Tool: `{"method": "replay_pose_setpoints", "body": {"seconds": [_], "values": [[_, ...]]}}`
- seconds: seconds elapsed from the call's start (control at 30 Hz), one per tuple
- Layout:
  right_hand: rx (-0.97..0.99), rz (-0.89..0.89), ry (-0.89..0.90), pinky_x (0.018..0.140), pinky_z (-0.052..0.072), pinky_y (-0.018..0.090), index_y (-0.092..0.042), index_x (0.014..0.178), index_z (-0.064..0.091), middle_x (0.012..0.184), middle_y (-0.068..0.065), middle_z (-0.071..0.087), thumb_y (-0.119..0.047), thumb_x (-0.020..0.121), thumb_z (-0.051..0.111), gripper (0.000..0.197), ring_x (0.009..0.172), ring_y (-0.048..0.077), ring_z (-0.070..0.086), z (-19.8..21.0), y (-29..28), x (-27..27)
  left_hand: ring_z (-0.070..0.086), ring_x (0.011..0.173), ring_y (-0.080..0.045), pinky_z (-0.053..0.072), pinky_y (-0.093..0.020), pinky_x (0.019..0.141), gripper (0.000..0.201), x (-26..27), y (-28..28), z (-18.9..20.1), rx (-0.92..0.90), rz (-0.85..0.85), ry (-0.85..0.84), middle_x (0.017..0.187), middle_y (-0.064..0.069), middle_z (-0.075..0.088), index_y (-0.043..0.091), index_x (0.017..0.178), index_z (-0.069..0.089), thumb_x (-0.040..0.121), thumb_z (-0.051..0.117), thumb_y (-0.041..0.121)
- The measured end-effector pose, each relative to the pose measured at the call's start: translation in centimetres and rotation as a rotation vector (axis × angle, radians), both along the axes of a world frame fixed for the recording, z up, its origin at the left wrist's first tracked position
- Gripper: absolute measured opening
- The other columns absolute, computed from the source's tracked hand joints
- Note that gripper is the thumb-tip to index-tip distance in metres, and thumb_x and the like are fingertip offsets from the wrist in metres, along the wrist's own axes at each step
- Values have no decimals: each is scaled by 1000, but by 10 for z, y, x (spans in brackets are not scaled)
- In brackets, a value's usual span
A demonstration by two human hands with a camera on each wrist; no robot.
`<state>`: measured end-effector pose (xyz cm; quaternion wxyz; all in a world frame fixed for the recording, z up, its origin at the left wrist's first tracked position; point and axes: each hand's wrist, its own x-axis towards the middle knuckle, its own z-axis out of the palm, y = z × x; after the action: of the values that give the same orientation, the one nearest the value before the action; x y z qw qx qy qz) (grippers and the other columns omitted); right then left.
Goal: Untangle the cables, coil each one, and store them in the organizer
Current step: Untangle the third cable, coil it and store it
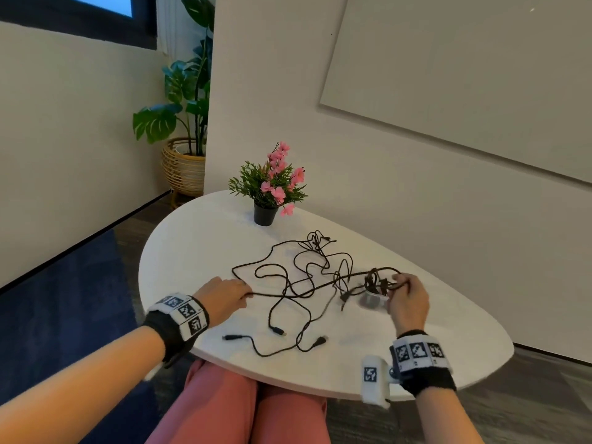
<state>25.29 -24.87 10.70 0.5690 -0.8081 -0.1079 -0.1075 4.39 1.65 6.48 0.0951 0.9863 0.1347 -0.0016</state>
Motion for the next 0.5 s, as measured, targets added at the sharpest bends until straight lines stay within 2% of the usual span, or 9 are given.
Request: {"method": "replay_pose_setpoints", "body": {"seconds": [0.07, 0.13, 0.17, 0.2, 0.27, 0.3, 0.33, 0.4, 0.5], "values": [[-10, -86, 76, 61, 49, 34, -8, 94, 60, 81, 16, 64, -2, 93, 34, 26, 59, 26, 57, -2, -16, 19, 56, 106, -12, 36, -26, 92, 27, -9, 10, -6, 30, -13, 47, 121, 7, 58, 24, 119, 54, 100, 36, 31], [-114, -63, 179, 62, 52, 39, -6, 103, 60, 83, 16, 67, -2, 92, 35, 28, 57, 27, 59, -9, -30, 33, 57, 96, -12, 38, -25, 88, 26, -13, 18, -3, -45, 23, -1, 109, 7, 63, 23, 110, 59, 99, 37, 30], [-210, -24, 225, 68, 55, 42, -7, 110, 59, 90, 17, 68, -3, 92, 35, 30, 66, 31, 64, -12, -34, 36, 58, 93, -12, 40, -24, 86, 25, -14, 20, 2, -85, 42, -51, 103, 7, 63, 22, 109, 60, 99, 38, 29], [-343, 25, 270, 80, 55, 45, -8, 120, 55, 104, 19, 67, -4, 91, 37, 35, 84, 34, 66, -14, -38, 37, 58, 92, -14, 40, -24, 83, 25, -13, 20, 8, -125, 57, -103, 96, 8, 61, 22, 109, 60, 99, 39, 28], [-711, 105, 293, 102, 42, 43, -10, 138, 40, 136, 21, 49, -6, 93, 39, 46, 120, 36, 51, -11, -41, 31, 57, 89, -16, 38, -23, 78, 24, -11, 14, 24, -202, 60, -231, 88, 9, 55, 20, 109, 61, 99, 40, 26], [-824, 131, 247, 104, 38, 41, -10, 142, 35, 142, 21, 42, -7, 94, 39, 48, 126, 36, 44, -7, -38, 24, 55, 87, -15, 38, -23, 77, 24, -10, 9, 33, -233, 53, -320, 88, 8, 56, 19, 109, 62, 99, 41, 26], [-837, 156, 161, 104, 37, 40, -11, 142, 35, 142, 21, 41, -9, 95, 40, 47, 126, 36, 43, -1, -32, 13, 54, 85, -14, 39, -24, 78, 26, -9, 4, 40, -252, 36, -420, 90, 5, 59, 17, 109, 63, 98, 42, 29], [-645, 298, -24, 105, 34, 38, -15, 140, 41, 141, 13, 43, -21, 99, 41, 41, 127, 28, 43, 14, -14, -21, 55, 82, -14, 42, -26, 76, 40, -4, -10, 54, -232, -25, -591, 91, -1, 64, 15, 108, 65, 94, 40, 43], [-434, 716, 29, 105, 32, 30, -27, 139, 41, 133, -11, 49, -49, 94, 41, 50, 124, 5, 43, 32, 19, -68, 54, 75, -12, 42, -24, 70, 42, 7, -35, 66, -232, -58, -733, 85, -2, 65, 15, 105, 68, 90, 42, 45]]}}
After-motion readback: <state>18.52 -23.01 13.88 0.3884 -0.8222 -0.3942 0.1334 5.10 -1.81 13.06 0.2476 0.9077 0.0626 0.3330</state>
